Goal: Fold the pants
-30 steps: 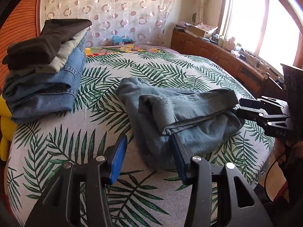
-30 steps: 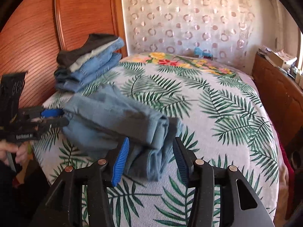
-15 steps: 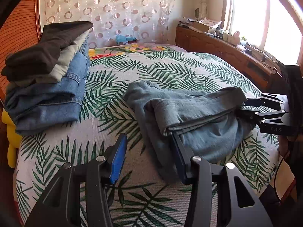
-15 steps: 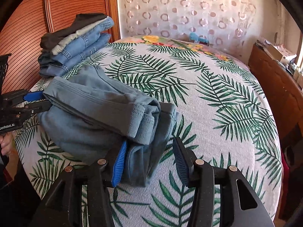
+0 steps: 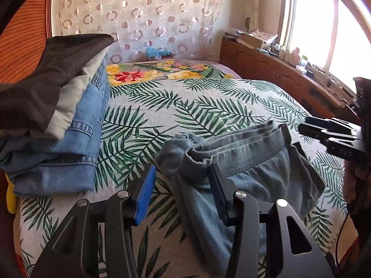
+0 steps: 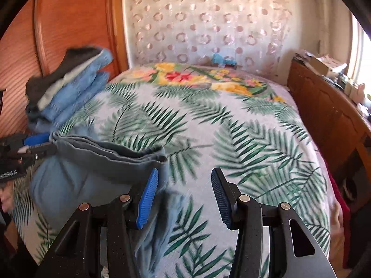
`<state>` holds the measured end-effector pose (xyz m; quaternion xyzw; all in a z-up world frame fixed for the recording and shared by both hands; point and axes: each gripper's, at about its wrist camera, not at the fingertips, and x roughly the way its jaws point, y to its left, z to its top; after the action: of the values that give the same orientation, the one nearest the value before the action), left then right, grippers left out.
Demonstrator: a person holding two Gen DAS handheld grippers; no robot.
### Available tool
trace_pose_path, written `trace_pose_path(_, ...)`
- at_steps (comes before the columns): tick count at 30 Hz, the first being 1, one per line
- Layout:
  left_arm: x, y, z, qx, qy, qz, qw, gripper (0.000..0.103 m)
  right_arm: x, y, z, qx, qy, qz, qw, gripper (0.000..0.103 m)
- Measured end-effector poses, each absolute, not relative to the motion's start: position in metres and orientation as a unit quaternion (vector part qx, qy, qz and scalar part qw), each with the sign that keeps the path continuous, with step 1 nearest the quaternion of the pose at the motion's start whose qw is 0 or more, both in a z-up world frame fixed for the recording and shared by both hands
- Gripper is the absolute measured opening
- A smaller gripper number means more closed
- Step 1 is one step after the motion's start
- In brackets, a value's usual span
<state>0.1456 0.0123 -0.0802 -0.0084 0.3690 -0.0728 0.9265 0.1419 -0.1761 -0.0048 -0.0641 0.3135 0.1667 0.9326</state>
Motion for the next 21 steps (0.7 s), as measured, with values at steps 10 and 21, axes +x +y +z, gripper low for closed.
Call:
trace_pose_path(10,0.135,0.009,-0.078,-0.012,0.37,-0.076,0.926,0.048,0.122,-0.187,-0.001,-0.046,0.315,0.203,0.926,0.05)
trace_pose_path(21,0.108,-0.003,-0.092,-0.023,0.385,-0.117,0.915,0.083,0.07,-0.195,-0.012,-0.06,0.323,0.251,0.911,0.044)
